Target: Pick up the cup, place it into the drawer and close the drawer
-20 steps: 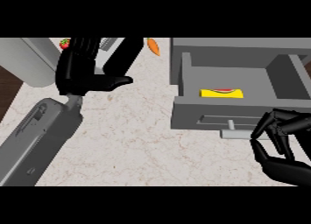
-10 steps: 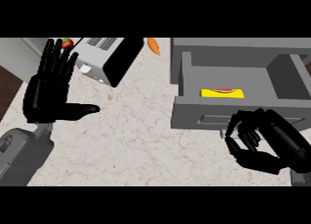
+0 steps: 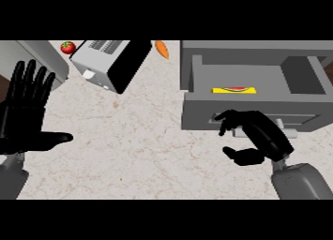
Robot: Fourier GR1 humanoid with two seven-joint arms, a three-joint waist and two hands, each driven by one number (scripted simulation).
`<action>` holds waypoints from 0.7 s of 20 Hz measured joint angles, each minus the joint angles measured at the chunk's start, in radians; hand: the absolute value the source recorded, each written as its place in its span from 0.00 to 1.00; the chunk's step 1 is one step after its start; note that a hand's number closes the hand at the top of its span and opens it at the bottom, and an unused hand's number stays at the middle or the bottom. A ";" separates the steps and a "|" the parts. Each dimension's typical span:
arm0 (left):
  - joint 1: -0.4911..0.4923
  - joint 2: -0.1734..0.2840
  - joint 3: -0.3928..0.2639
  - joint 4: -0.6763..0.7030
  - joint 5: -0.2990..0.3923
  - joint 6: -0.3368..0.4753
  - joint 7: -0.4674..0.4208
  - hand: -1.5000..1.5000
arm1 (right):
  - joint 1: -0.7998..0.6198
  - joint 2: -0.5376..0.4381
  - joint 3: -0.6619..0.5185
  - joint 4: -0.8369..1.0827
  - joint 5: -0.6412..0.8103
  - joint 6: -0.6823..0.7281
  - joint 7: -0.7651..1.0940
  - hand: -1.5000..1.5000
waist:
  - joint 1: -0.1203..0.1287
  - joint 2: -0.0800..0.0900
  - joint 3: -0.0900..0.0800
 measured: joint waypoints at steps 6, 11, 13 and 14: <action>0.071 0.004 0.067 -0.019 -0.005 -0.078 -0.004 0.00 | -0.120 0.033 -0.007 0.261 0.090 -0.058 -0.061 0.00 | -0.002 0.001 0.000; 0.118 -0.009 0.107 -0.009 -0.019 -0.148 -0.012 0.00 | -0.263 0.060 -0.063 0.525 0.112 -0.113 -0.154 0.00 | 0.003 0.001 0.000; 0.132 -0.008 0.131 -0.005 -0.018 -0.178 -0.008 0.00 | -0.327 0.071 -0.087 0.612 0.113 -0.116 -0.168 0.00 | 0.002 0.001 0.000; 0.132 -0.014 0.136 0.006 -0.024 -0.185 -0.009 0.00 | -0.357 0.077 -0.100 0.667 0.116 -0.132 -0.187 0.00 | 0.003 0.000 -0.001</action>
